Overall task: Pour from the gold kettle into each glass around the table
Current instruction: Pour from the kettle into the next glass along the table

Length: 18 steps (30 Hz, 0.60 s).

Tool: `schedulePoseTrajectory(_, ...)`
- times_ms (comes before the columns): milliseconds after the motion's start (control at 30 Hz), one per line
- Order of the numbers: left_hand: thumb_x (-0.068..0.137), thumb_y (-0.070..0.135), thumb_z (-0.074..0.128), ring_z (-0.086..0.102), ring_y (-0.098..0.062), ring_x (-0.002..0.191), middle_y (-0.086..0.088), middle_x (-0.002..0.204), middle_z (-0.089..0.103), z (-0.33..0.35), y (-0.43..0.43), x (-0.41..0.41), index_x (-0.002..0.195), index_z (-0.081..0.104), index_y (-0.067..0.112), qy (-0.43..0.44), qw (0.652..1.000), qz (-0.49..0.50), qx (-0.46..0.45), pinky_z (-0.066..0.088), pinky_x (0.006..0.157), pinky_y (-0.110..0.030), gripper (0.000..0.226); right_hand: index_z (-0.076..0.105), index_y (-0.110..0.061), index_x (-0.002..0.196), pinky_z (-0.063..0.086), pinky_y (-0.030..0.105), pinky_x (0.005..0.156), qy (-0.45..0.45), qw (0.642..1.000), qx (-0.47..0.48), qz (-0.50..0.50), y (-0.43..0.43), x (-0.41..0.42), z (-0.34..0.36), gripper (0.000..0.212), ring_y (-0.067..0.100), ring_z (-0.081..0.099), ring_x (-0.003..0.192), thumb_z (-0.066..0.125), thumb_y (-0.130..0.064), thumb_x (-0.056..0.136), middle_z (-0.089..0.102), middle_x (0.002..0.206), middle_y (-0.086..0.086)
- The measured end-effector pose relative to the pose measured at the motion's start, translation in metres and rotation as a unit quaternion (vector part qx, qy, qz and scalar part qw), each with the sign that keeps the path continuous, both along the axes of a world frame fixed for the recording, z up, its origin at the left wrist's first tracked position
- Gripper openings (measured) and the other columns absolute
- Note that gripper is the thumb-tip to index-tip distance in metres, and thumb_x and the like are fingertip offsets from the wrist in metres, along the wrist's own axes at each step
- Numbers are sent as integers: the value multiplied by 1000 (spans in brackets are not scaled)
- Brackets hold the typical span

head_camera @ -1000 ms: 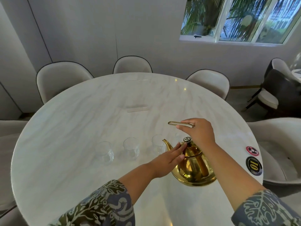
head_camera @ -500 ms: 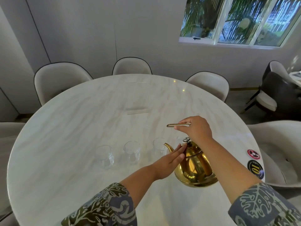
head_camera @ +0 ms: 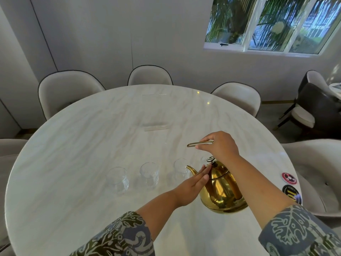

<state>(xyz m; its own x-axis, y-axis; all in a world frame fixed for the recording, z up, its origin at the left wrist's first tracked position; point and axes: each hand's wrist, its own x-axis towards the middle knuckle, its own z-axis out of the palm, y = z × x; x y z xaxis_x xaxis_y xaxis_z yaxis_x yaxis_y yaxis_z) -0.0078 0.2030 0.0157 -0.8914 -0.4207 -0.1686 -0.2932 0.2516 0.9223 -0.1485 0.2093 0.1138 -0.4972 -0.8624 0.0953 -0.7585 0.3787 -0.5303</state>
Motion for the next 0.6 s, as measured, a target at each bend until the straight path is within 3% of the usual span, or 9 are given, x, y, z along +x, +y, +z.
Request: schedulePoseTrajectory(600, 98, 51, 15, 1, -16, 148, 15, 160, -2, 7, 5, -4, 146, 1, 48, 14, 999, 24, 22, 4, 116, -32, 50, 75, -22, 100, 51, 29, 70, 5, 999, 37, 8, -10, 3, 8, 36, 16, 64, 90, 77, -45, 73, 72, 103, -2)
